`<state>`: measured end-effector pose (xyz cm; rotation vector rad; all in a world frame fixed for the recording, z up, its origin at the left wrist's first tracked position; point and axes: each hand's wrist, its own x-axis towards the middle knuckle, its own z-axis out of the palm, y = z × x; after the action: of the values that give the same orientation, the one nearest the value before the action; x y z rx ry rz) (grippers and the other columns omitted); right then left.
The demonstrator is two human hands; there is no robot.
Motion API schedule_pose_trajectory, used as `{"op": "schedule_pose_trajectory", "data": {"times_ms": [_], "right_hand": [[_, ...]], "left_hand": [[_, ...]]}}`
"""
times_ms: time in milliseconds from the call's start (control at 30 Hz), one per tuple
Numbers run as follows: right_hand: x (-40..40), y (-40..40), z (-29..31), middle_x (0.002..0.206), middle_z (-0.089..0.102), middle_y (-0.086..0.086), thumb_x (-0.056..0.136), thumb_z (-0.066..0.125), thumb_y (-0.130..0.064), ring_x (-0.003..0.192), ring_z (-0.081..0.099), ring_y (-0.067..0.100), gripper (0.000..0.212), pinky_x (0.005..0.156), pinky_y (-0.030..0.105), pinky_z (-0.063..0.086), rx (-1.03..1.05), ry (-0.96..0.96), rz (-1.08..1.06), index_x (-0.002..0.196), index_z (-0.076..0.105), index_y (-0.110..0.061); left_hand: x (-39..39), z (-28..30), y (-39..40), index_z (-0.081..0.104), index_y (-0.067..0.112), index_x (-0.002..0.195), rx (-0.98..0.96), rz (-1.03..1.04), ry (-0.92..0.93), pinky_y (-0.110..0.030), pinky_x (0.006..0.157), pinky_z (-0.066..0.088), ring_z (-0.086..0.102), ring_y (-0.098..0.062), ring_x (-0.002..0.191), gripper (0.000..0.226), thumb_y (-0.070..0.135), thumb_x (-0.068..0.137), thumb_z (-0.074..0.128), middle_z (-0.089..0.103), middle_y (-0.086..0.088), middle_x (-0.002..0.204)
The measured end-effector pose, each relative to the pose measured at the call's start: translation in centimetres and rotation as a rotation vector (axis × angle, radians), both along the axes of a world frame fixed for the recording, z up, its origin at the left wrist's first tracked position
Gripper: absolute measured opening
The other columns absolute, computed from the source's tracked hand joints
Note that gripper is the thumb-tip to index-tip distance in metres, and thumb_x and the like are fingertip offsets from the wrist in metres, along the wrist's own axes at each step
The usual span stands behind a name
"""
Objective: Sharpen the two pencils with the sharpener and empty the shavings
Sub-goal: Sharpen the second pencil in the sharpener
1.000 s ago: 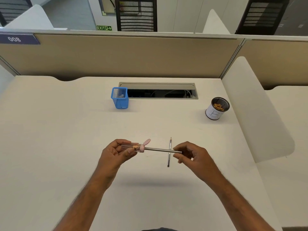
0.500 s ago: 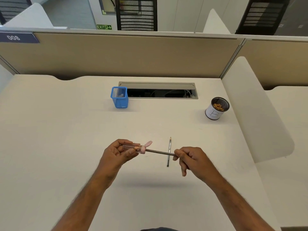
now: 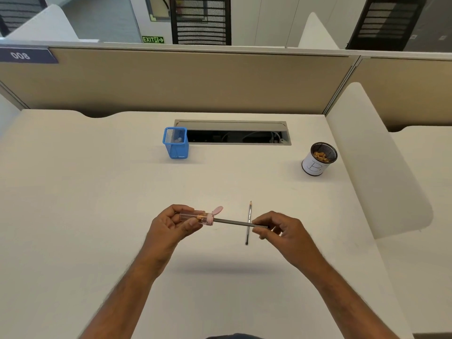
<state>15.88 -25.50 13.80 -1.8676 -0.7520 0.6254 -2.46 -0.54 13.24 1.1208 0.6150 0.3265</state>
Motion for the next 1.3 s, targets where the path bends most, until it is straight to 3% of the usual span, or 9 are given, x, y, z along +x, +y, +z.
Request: {"op": "schedule_pose_trajectory", "data": {"times_ms": [233, 400, 533, 633, 700, 867, 1067, 1233, 1300], "right_hand": [[0.1, -0.2, 0.1, 0.078, 0.078, -0.002, 0.100, 0.072, -0.024, 0.068, 0.073, 0.013, 0.013, 0.070, 0.022, 0.056, -0.018, 0.053, 0.022, 0.094, 0.079, -0.033], [0.3, -0.2, 0.3, 0.049, 0.059, -0.004, 0.110, 0.052, -0.033, 0.046, 0.053, 0.010, 0.037, 0.061, 0.014, 0.045, -0.111, 0.183, 0.142, 0.082, 0.076, -0.027], [0.9, -0.6, 0.3, 0.054, 0.054, 0.000, 0.114, 0.051, -0.031, 0.043, 0.052, 0.017, 0.043, 0.055, 0.022, 0.043, -0.159, 0.388, 0.195, 0.080, 0.077, -0.024], [0.9, -1.1, 0.1, 0.055, 0.060, 0.010, 0.115, 0.050, -0.029, 0.045, 0.050, 0.016, 0.042, 0.052, 0.022, 0.037, -0.149, 0.435, 0.193, 0.082, 0.076, -0.024], [0.8, -1.5, -0.2, 0.056, 0.064, 0.007, 0.115, 0.048, -0.027, 0.045, 0.053, 0.014, 0.041, 0.051, 0.021, 0.036, -0.149, 0.447, 0.171, 0.085, 0.075, -0.021], [0.3, -2.2, -1.5, 0.066, 0.069, 0.008, 0.116, 0.047, -0.028, 0.047, 0.059, 0.017, 0.034, 0.049, 0.021, 0.035, -0.176, 0.431, 0.154, 0.094, 0.070, -0.017], [-1.0, -1.6, -3.5, 0.073, 0.074, 0.004, 0.114, 0.048, -0.034, 0.051, 0.061, 0.018, 0.024, 0.048, 0.020, 0.033, -0.222, 0.411, 0.177, 0.092, 0.060, -0.031], [-2.2, -0.4, -5.4, 0.079, 0.080, 0.008, 0.111, 0.048, -0.042, 0.057, 0.066, 0.023, 0.021, 0.053, 0.017, 0.042, -0.287, 0.345, 0.163, 0.102, 0.048, -0.024], [-2.8, 0.5, -6.1, 0.078, 0.081, 0.006, 0.110, 0.047, -0.044, 0.054, 0.068, 0.021, 0.020, 0.059, 0.025, 0.048, -0.337, 0.272, 0.133, 0.100, 0.046, -0.026]], "left_hand": [[0.0, -0.4, 0.0, 0.078, 0.018, 0.111, 0.017, -0.022, 0.019, -0.032, 0.099, 0.066, 0.082, -0.036, 0.118, 0.063, 0.051, 0.066, 0.106, 0.085, -0.020, 0.124], [-0.4, -0.4, 0.4, 0.077, 0.020, 0.114, 0.030, -0.100, 0.033, -0.028, 0.100, 0.064, 0.080, -0.032, 0.124, 0.053, 0.046, 0.076, 0.102, 0.084, -0.018, 0.127], [-0.4, -0.2, 0.7, 0.076, 0.025, 0.111, 0.037, -0.158, 0.051, -0.023, 0.096, 0.063, 0.080, -0.028, 0.123, 0.050, 0.047, 0.075, 0.103, 0.083, -0.013, 0.131], [-0.4, -0.2, 0.9, 0.077, 0.024, 0.112, -0.001, -0.129, 0.020, -0.027, 0.102, 0.063, 0.080, -0.030, 0.125, 0.053, 0.046, 0.073, 0.105, 0.082, -0.017, 0.131], [-0.5, -0.4, 1.1, 0.077, 0.021, 0.113, -0.036, -0.079, -0.012, -0.029, 0.104, 0.063, 0.079, -0.033, 0.126, 0.053, 0.042, 0.073, 0.105, 0.081, -0.021, 0.132], [-1.0, -1.0, 1.3, 0.078, 0.019, 0.111, -0.075, 0.029, -0.050, -0.029, 0.101, 0.064, 0.080, -0.035, 0.124, 0.055, 0.038, 0.070, 0.108, 0.081, -0.024, 0.132], [-1.8, -1.8, 1.5, 0.079, 0.022, 0.110, -0.064, 0.057, -0.026, -0.032, 0.105, 0.063, 0.078, -0.037, 0.127, 0.053, 0.040, 0.070, 0.107, 0.080, -0.023, 0.133], [-2.4, -2.0, 1.4, 0.080, 0.024, 0.107, -0.046, 0.067, 0.011, -0.029, 0.105, 0.062, 0.079, -0.032, 0.127, 0.054, 0.043, 0.066, 0.109, 0.081, -0.020, 0.133], [-2.7, -2.0, 1.2, 0.080, 0.023, 0.107, -0.040, 0.064, 0.025, -0.026, 0.102, 0.063, 0.079, -0.030, 0.126, 0.051, 0.040, 0.068, 0.108, 0.082, -0.019, 0.132]]}}
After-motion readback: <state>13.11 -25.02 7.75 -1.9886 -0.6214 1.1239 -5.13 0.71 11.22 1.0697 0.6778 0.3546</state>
